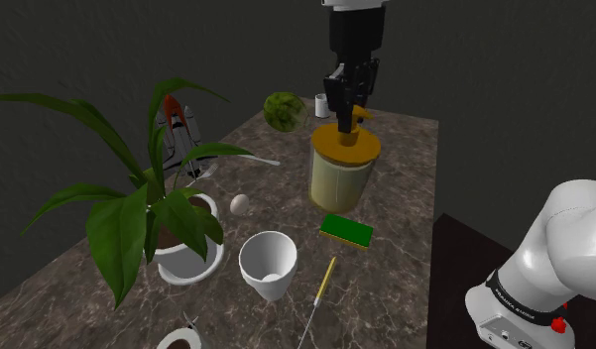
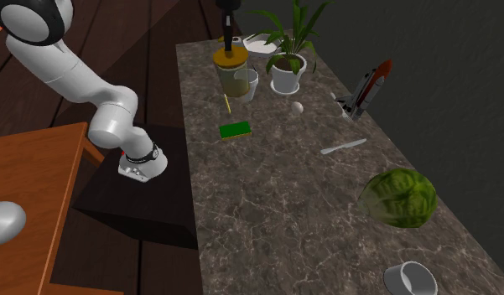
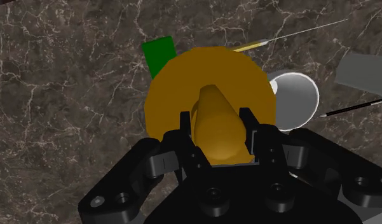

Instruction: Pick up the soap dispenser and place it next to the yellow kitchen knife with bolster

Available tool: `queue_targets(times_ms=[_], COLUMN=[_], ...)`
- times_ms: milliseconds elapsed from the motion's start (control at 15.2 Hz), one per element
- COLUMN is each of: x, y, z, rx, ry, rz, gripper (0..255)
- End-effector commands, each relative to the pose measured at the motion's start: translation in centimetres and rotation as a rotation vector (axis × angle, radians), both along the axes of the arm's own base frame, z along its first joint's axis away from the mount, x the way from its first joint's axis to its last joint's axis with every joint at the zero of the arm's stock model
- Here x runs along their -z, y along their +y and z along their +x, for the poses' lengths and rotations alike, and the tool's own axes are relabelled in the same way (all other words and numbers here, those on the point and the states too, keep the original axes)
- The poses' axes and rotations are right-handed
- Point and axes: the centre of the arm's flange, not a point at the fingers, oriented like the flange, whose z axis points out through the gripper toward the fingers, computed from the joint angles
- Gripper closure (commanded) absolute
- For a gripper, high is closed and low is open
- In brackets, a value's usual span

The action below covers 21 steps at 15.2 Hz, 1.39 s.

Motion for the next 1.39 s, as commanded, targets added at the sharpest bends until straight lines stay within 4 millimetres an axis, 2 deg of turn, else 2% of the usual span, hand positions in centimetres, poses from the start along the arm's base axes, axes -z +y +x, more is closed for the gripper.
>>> queue_targets(times_ms=[0,1320], x=[-0.5,-6.7], y=[1.2,14.4], z=[-2.2,-24.2], rx=[0.001,0.001], ry=[0.0,0.0], rz=[0.0,0.0], gripper=[255,255])
